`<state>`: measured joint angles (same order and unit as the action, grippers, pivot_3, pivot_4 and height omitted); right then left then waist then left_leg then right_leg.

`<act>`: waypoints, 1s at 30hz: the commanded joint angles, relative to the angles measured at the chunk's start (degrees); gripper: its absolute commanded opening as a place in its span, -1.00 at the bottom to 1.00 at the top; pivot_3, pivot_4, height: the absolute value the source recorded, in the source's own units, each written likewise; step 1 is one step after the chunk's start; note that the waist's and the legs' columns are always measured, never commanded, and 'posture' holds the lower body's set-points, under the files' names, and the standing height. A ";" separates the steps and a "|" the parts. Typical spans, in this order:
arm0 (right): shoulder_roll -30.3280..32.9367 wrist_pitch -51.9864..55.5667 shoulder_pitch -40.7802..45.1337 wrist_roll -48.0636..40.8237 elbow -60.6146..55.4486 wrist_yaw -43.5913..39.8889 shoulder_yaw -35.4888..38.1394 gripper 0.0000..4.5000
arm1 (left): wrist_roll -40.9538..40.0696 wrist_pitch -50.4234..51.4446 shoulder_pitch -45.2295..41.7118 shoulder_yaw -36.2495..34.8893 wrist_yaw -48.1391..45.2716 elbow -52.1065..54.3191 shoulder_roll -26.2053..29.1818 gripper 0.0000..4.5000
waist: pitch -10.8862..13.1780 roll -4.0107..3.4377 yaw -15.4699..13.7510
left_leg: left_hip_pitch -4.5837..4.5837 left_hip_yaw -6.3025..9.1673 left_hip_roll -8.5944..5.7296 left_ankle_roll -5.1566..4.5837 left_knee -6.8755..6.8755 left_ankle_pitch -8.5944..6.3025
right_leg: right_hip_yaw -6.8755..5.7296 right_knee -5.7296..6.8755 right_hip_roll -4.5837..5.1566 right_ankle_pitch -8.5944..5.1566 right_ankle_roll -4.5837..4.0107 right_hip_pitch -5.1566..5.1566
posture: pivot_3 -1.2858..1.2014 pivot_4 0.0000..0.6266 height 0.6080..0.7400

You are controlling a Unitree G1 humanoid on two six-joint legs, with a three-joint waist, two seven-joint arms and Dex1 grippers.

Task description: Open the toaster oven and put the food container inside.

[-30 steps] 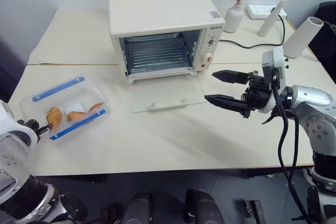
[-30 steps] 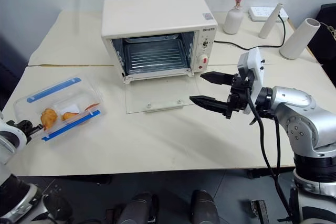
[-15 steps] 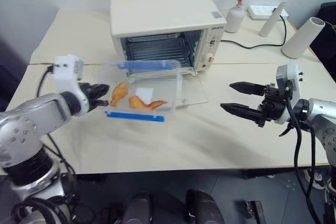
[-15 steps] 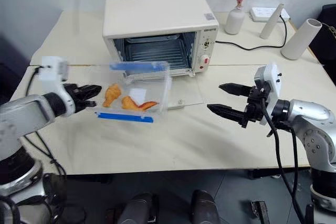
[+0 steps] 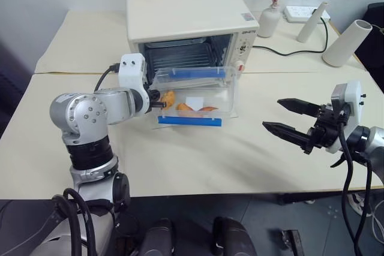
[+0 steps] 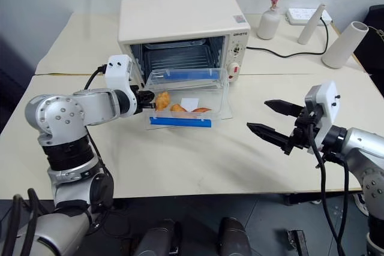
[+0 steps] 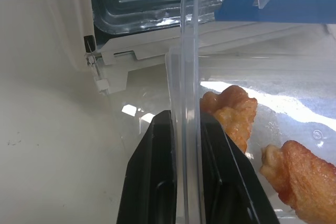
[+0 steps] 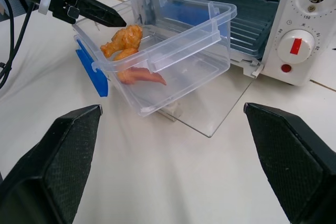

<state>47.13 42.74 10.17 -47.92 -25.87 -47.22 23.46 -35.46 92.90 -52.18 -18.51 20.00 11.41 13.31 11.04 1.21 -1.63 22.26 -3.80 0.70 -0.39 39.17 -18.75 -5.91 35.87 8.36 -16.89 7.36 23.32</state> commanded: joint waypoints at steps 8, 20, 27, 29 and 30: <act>0.60 -1.12 0.18 -1.39 -1.16 1.17 1.87 1.00 | 9.82 -0.43 -1.15 -1.23 -2.41 2.12 -2.63 0.42 | 0.00 0.00 -0.02 | 0.02 0.00 0.00 0.00 0.02 0.00 | -0.02 0.00 0.00 0.00 0.00 0.00 | 0.03 -0.52 1.00; 2.50 -0.77 1.62 -0.98 -0.04 -0.93 0.33 1.00 | -1.59 -6.67 -2.96 -14.32 -25.77 11.21 6.60 0.42 | 0.00 0.00 0.16 | 0.06 0.00 0.02 0.00 0.00 0.00 | -0.06 -0.02 -0.01 0.00 0.00 0.02 | 0.03 -0.52 1.00; 2.00 0.66 4.06 -3.32 -0.94 -2.73 -3.15 0.84 | -22.72 -6.51 8.29 -17.89 -54.11 12.33 20.62 -0.27 | 0.00 -0.01 0.33 | 0.00 0.03 0.05 0.01 -0.02 0.00 | -0.04 -0.01 -0.02 -0.01 -0.01 0.02 | 0.03 -0.52 1.00; 1.45 1.35 4.73 -4.37 -1.35 -3.23 -5.12 0.57 | -25.48 -7.78 14.79 -14.47 -62.45 13.26 26.78 -0.57 | 0.00 -0.01 0.35 | 0.00 0.06 0.05 0.01 -0.02 0.00 | -0.02 -0.01 -0.02 -0.01 -0.01 0.02 | 0.03 -0.52 1.00; 1.25 1.30 4.91 -4.29 -1.79 -3.82 -6.66 0.50 | -25.51 -10.09 18.03 -12.30 -66.72 14.36 29.52 -0.64 | 0.01 -0.01 0.38 | -0.01 0.05 0.05 0.01 -0.02 0.00 | -0.02 0.00 -0.02 -0.01 -0.02 0.02 | 0.03 -0.52 1.00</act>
<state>48.65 43.92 14.39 -50.63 -25.35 -49.70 18.33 -58.04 86.19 -37.86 -33.97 -37.31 22.45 38.75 11.05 1.20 -1.25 22.25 -3.75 0.75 -0.38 39.15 -18.75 -5.94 35.86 8.34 -16.90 7.34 23.34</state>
